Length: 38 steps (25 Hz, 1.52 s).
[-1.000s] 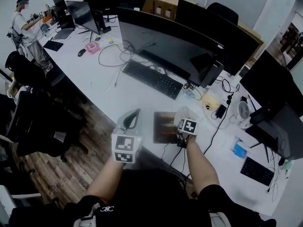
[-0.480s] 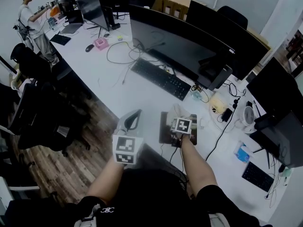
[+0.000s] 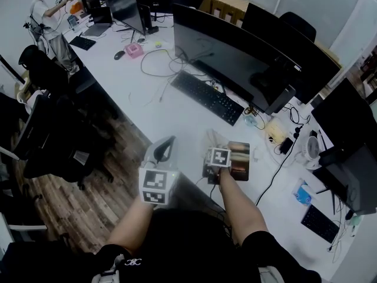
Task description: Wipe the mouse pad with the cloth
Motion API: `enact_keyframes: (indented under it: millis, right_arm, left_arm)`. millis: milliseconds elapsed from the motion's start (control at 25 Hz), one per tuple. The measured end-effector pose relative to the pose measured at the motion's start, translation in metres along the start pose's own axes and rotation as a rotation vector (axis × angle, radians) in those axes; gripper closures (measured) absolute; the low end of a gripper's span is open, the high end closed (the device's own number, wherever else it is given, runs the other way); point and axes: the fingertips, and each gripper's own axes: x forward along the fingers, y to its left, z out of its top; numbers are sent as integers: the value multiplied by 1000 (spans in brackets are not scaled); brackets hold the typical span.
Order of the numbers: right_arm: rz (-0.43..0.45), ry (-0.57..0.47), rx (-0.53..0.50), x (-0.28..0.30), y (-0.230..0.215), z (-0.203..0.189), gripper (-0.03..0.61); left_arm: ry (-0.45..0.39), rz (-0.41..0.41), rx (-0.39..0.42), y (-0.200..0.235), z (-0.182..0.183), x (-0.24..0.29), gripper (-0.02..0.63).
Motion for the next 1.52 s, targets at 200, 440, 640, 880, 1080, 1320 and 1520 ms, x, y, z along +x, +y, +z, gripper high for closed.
enact_keyframes:
  millis: [200,440,640,880,1080,1320,1520]
  right_arm:
    - [46,-29,-1,-2,12,-5,494]
    - [106,-45,25,-12,26,-17,494]
    - [-73,82,18,-30,-11,-49,494]
    - [56,-37,43,-21,0,-29,494]
    - [-86,37,65,-35,-45,-46,494]
    - [-53,-30,117,-37,-64,-42,494]
    - [-119,-33,147,-47,-95,-47,494]
  left_arm:
    - [-4,-11,-8,-3,-1,-4,615]
    - [-3,-45,-3,-16,-3,-4,615]
    - [-8,-74,6,-27,-1,-3,615]
    - [-10,-90,18,-36,2,-2,615]
    - [-11,-104,21,-42,2,0,615]
    - [-13,-134,27,-53,3,4,615]
    - [-14,-161,33,-63,3,9,615]
